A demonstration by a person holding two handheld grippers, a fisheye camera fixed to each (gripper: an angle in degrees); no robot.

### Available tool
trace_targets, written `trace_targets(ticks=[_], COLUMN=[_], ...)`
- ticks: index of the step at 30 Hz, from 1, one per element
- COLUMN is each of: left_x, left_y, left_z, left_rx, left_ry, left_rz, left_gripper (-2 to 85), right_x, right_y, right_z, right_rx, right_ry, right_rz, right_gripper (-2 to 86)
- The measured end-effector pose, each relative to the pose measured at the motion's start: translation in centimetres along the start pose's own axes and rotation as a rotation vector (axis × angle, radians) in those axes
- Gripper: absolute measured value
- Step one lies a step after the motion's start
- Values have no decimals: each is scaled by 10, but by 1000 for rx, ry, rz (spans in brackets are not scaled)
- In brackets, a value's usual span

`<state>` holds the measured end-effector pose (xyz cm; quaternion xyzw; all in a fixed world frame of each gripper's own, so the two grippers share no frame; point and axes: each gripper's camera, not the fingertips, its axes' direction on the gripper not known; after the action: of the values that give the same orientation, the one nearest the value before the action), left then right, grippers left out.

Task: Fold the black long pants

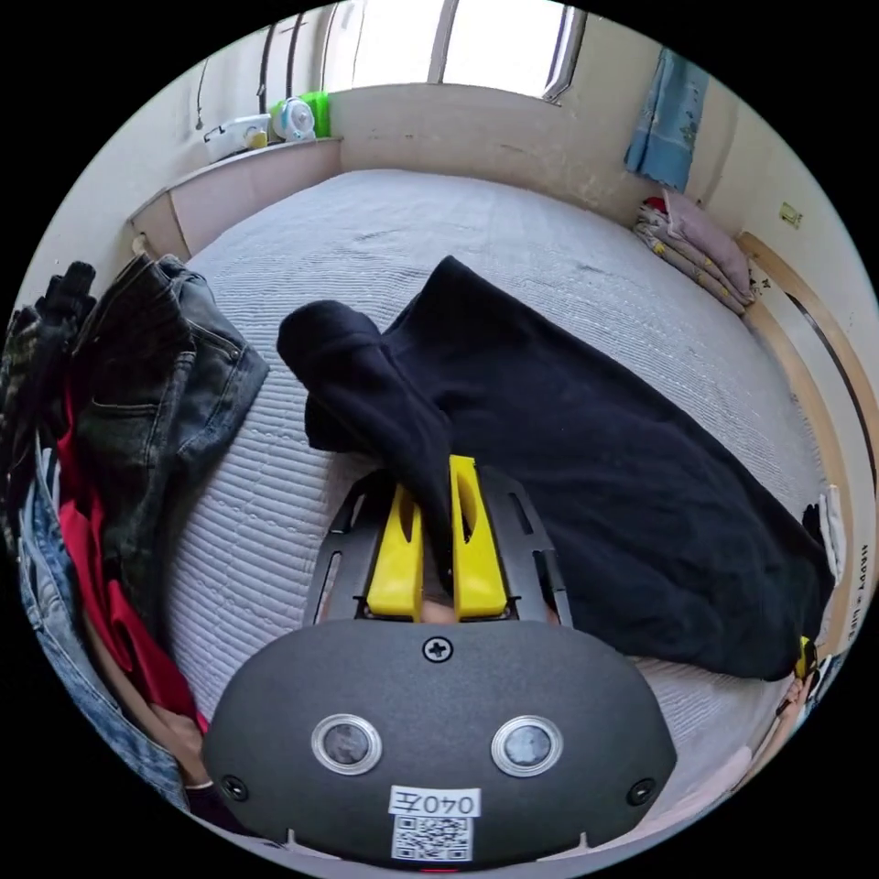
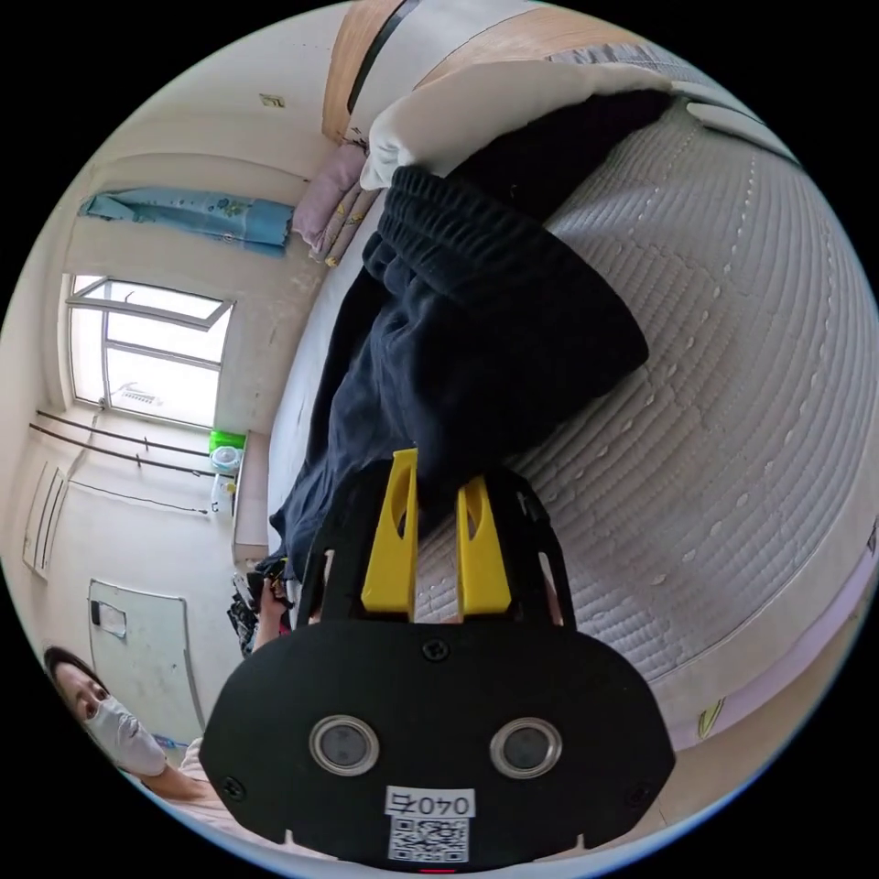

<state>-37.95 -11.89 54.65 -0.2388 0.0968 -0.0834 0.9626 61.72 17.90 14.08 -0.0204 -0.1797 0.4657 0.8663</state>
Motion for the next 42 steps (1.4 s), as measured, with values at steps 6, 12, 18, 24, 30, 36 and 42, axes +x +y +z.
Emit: trace_targets(ticks=[6,12,18,24,30,36,42], left_x=[18,29,49,76,117,212,223], left_y=[18,77,200,302,330,318,314], left_z=[-87,-202,-280,-261,-365,-387,-352], left_rx=[65,29,-99,-222,43,194,42], left_ry=[101,110,2,-153,-357,-588,-425], left_rz=[77,212,371,351,342,461,407], left_gripper=[-10,-10,-6,22,17,-7,-9], right_x=[-5,-5,29,56,-18,-103,-145], right_y=[-2,-3,15,31,50,49,45], right_z=[-22,-59,-99,-85,-152,-111,-45], right_rx=[1,-49,-198,-352,-127,-55,-45], right_ry=[7,8,-4,86,476,622,842], right_rz=[-49,-110,-153,-143,-415,-618,-704], right_gripper=[41,41,46,95,22,-4,-9])
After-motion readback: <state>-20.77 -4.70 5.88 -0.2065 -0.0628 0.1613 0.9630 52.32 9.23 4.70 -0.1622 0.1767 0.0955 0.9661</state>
